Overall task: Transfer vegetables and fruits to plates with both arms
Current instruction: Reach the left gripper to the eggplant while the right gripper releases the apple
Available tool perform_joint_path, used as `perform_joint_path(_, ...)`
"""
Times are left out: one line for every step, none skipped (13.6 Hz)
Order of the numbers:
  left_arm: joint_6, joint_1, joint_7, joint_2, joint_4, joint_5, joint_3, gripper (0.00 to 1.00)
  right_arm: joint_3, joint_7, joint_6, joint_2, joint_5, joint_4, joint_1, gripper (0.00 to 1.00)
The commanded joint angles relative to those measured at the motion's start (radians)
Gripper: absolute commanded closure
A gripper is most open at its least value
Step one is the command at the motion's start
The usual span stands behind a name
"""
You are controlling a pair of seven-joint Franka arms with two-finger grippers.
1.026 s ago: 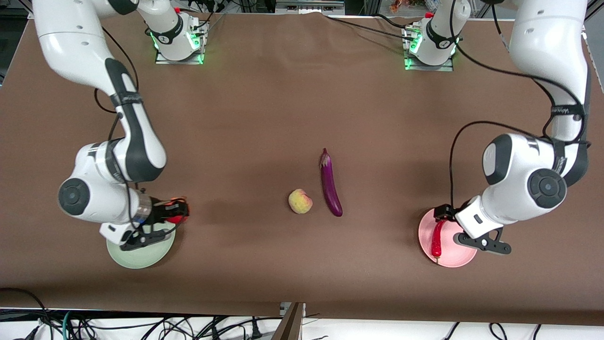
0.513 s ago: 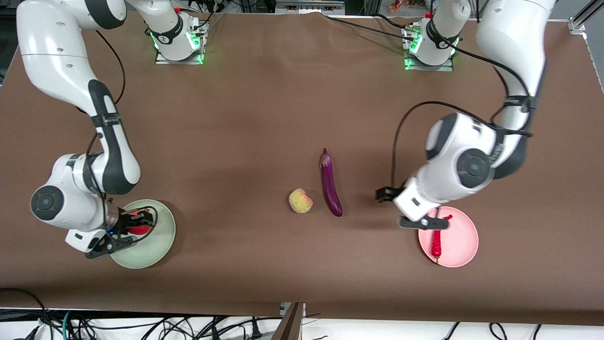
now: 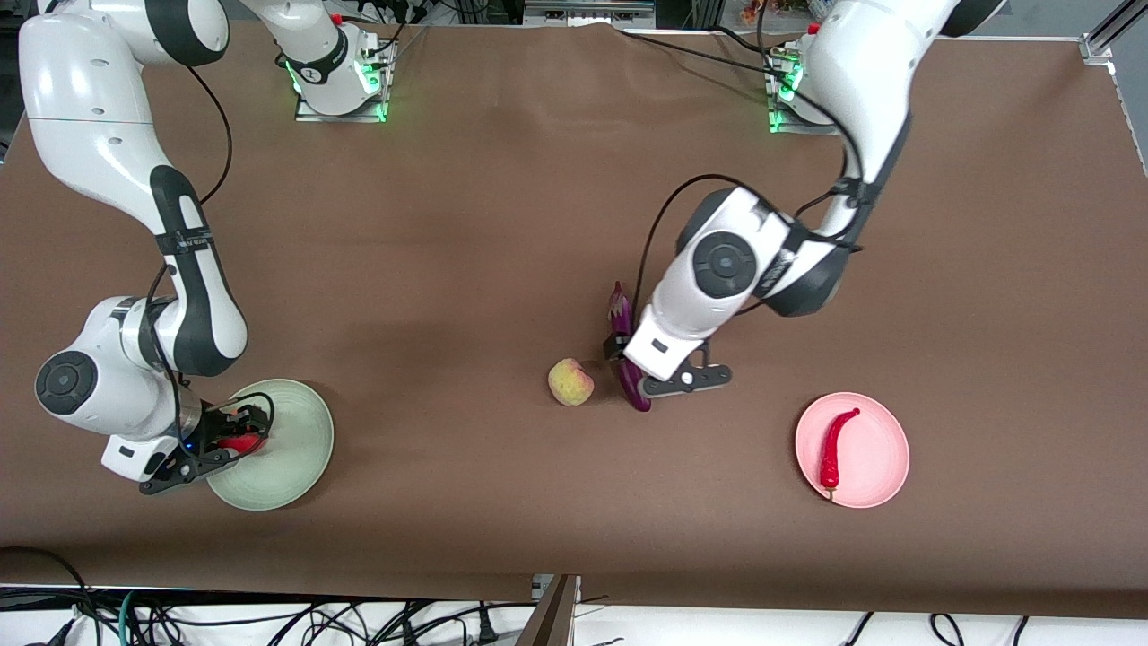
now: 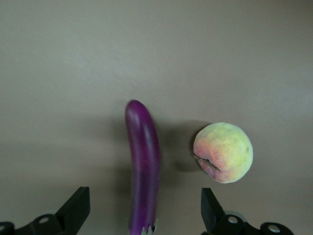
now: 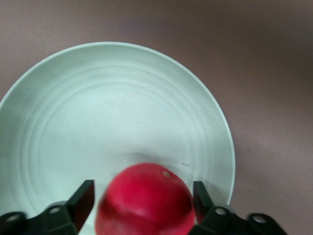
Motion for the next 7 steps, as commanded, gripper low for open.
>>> perform_joint_path(0.098, -0.024, -0.034, 0.079, -0.010, 0.096, 0.009, 0.00, 0.045, -0.007, -0.027, -0.028, 0.003, 0.010, 0.001, 0.00)
perform_joint_path(0.148, -0.033, -0.035, 0.091, -0.036, 0.107, 0.009, 0.02, 0.078, 0.019, -0.059, -0.031, 0.003, 0.026, 0.008, 0.00)
perform_joint_path(0.182, -0.048, -0.040, 0.100, -0.065, 0.108, 0.011, 0.02, 0.105, 0.075, -0.085, -0.032, 0.003, 0.039, 0.013, 0.00)
perform_joint_path(0.184, -0.065, -0.048, 0.100, -0.093, 0.108, 0.011, 0.03, 0.135, 0.152, -0.108, -0.034, 0.003, 0.042, 0.016, 0.00)
perform_joint_path(0.185, -0.071, -0.046, 0.099, -0.119, 0.111, 0.012, 0.19, 0.169, 0.224, -0.114, -0.034, 0.004, 0.040, 0.016, 0.00)
perform_joint_path(0.185, -0.083, -0.038, 0.094, -0.131, 0.111, 0.012, 0.46, 0.200, 0.284, -0.114, -0.034, 0.006, 0.040, 0.018, 0.00)
perform_joint_path(0.178, -0.087, -0.038, 0.091, -0.133, 0.111, 0.012, 0.79, 0.235, 0.336, -0.114, -0.034, 0.004, 0.039, 0.019, 0.00)
